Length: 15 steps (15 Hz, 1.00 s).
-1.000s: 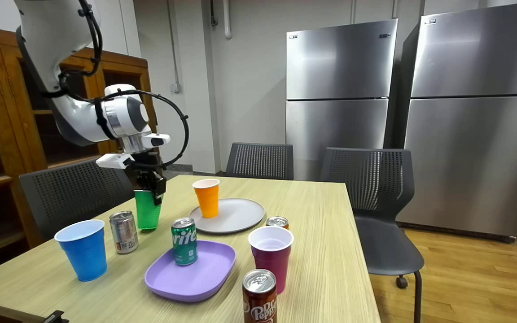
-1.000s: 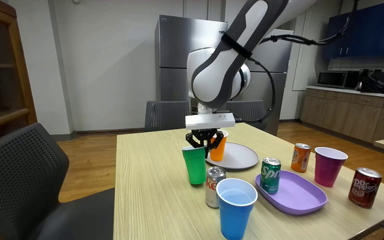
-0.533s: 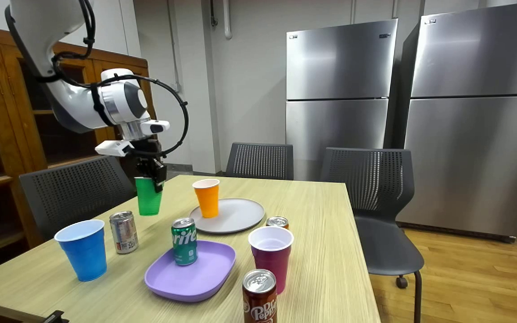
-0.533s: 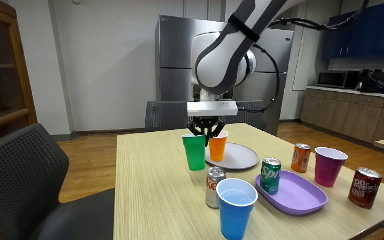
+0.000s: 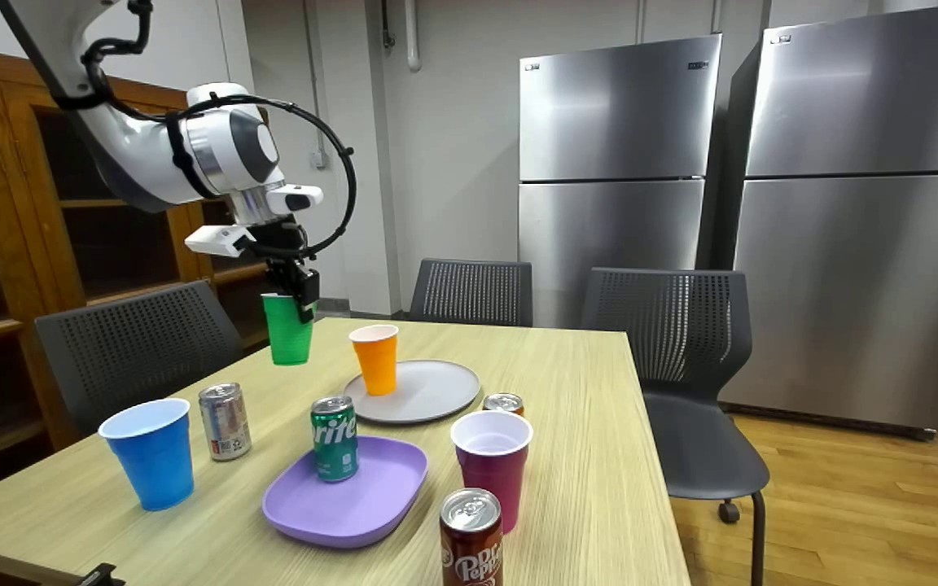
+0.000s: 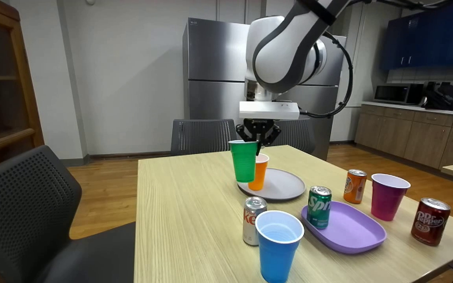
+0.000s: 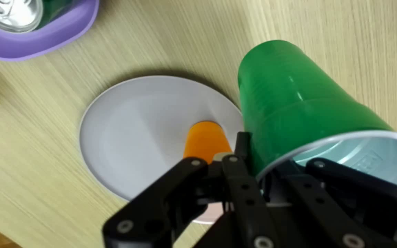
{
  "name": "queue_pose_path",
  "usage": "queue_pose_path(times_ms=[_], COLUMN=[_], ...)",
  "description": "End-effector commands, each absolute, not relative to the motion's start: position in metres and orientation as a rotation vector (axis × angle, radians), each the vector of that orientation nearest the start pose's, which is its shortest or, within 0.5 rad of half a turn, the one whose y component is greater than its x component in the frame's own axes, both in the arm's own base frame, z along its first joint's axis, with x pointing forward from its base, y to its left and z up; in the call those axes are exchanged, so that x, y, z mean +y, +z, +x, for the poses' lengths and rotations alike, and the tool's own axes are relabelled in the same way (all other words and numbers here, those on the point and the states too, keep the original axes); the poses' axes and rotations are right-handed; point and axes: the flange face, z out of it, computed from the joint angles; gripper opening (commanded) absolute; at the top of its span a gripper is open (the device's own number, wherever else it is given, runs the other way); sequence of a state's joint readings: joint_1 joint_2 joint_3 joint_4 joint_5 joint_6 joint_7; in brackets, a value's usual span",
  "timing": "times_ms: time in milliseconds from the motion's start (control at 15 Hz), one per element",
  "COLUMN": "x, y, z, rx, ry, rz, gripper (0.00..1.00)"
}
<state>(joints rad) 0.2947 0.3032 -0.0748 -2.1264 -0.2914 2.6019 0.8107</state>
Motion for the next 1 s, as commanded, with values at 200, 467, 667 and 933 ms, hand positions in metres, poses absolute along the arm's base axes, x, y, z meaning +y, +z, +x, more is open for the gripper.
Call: queue_pose_path(times_ms=[200, 467, 667, 933], x=[0.063, 0.022, -0.003, -0.027], y=[0.305, 0.302, 0.297, 0.294], z=[0.566, 0.567, 0.567, 0.573], rx=[0.744, 0.857, 0.937, 1.082], ry=[-0.488, -0.479, -0.475, -0.484], rz=[-3.142, -3.152, -3.163, -3.138], gripper=[0.01, 0.01, 0.01, 0.01])
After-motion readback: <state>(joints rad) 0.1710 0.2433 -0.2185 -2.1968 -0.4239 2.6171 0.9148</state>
